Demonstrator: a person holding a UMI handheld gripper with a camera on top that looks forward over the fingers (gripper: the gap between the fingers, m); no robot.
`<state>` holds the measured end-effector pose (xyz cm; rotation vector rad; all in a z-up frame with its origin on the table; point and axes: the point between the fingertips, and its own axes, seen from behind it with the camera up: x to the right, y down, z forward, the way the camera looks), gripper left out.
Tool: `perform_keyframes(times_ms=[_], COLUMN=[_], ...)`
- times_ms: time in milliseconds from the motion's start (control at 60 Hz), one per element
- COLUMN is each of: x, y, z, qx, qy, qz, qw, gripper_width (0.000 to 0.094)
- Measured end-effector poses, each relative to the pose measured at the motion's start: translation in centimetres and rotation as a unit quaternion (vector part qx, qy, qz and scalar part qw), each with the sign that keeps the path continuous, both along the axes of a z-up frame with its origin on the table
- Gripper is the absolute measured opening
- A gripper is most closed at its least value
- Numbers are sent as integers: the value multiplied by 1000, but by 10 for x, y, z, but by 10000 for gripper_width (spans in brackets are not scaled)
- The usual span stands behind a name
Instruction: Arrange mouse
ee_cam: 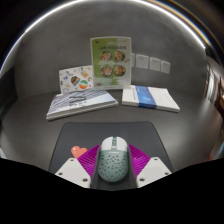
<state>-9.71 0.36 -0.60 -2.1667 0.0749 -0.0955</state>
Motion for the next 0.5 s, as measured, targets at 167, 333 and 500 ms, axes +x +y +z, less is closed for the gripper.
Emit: perform_keyframes(times_ms=[167, 333, 500], x=[1, 16, 17], y=[2, -8, -17], z=[-1, -3, 29], qx=[14, -15, 12], qy=[30, 26, 10], qz=[-21, -52, -25], qw=[999, 998, 1000], gripper_width=[488, 742, 847])
